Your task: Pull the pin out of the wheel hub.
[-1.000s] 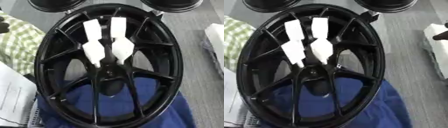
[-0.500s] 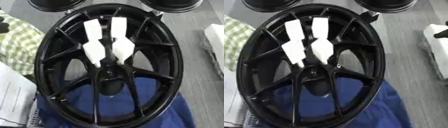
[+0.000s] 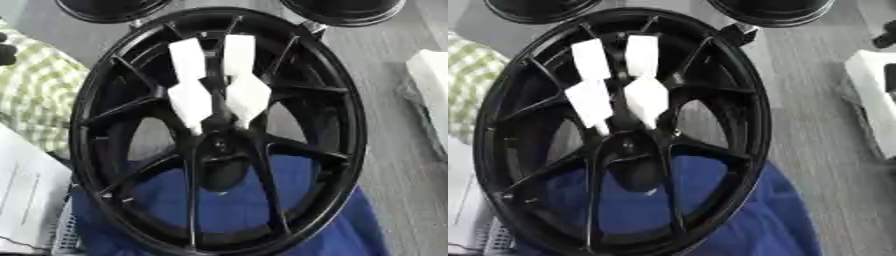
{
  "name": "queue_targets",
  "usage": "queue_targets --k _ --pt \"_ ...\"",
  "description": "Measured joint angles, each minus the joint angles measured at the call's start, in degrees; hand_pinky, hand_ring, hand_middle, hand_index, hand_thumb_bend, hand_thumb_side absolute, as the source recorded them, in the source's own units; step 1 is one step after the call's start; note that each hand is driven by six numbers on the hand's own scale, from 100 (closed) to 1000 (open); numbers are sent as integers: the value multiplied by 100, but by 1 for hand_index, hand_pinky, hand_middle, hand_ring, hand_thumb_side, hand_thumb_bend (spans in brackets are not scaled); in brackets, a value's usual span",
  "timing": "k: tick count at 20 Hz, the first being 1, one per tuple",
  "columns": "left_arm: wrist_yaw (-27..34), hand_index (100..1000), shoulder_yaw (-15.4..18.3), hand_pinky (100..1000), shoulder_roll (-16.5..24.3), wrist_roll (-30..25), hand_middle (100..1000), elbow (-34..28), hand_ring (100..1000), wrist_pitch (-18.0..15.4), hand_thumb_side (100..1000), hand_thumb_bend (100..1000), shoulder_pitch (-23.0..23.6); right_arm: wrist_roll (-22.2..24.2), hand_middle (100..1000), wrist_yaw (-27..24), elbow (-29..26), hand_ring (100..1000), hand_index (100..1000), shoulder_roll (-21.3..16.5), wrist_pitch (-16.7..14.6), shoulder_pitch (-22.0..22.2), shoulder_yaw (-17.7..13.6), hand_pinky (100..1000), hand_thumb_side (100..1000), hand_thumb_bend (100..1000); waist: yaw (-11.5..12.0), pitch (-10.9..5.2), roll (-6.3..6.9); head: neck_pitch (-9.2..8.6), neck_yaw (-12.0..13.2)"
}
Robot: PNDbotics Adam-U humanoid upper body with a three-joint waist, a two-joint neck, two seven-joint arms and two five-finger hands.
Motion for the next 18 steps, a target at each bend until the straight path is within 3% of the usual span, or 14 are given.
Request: queue_targets --k 3,9,13,18 --pt "-11 798 0 729 23 0 610 0 654 0 613 100 0 581 692 270 -5 781 791 -481 -295 -176 97 901 221 100 0 -10 -6 -2 0" --pt "-15 798 0 729 50 -5 610 1 653 5 613 100 0 1715 700 395 -32 784 789 -1041 -582 -673 321 893 296 100 25 -28 -48 -3 -11" --pt "-15 798 -7 729 50 -25 610 1 653 22 612 100 -1 2038 700 359 -33 784 787 -1263 -609 -1017 552 890 309 100 73 -32 -64 -4 -46" --pt "-15 798 -25 728 50 -50 610 2 658 37 612 100 -6 2124 700 317 -34 783 786 -1418 -544 -1406 906 887 311 100 148 -52 -83 -4 -126"
